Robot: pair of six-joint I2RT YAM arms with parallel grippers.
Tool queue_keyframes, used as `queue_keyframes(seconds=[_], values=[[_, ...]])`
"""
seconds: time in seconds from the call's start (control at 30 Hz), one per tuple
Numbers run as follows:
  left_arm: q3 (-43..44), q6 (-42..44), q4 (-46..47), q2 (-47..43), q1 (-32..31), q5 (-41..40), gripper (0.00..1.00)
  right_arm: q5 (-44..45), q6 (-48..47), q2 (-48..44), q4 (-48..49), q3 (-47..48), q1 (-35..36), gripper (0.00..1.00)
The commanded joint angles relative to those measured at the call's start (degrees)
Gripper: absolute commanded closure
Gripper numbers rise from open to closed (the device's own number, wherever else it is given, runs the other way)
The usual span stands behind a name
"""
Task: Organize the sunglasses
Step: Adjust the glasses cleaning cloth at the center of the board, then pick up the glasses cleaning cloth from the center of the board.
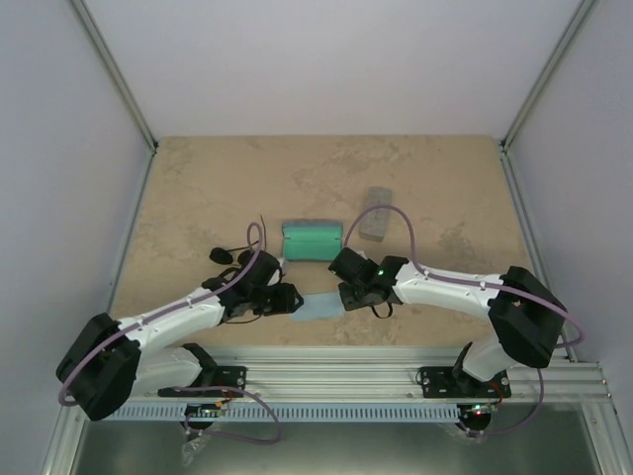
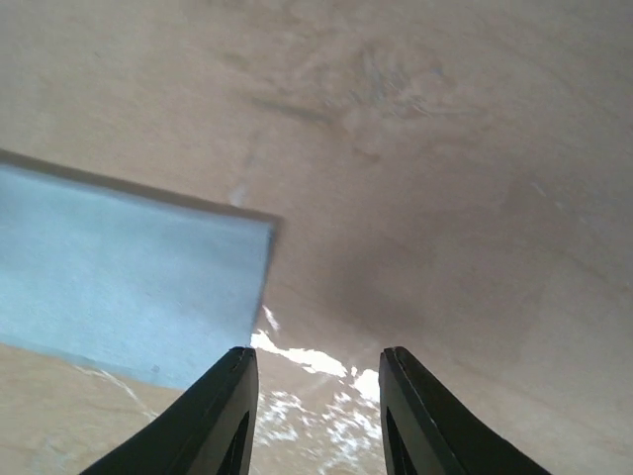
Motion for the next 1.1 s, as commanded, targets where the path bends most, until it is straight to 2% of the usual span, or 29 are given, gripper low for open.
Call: queue_keyframes(seconds=[0.0, 0.13, 0.57, 1.07], values=[[3.5, -0.6, -5.7, -3.4, 0.2, -4.4, 0.51, 0.0, 1.3, 3.0, 3.1, 2.4, 0.2, 0.64], [3.9, -2.0, -9.1, -3.1, 0.2, -8.2, 0.47, -2.3, 1.4, 5.4, 5.7, 2.9, 0.2, 0.63], [3.2, -6.6, -8.1, 2.7, -5.6, -12.7, 0.55, -4.2, 0.3, 9.9, 6.2, 4.1, 0.6, 0.66], [3.2, -8.2, -7.9, 9.7, -8.0, -14.0, 0.59, -6.3, 1.1, 13.1, 6.5, 2.1, 1.7, 0.75]])
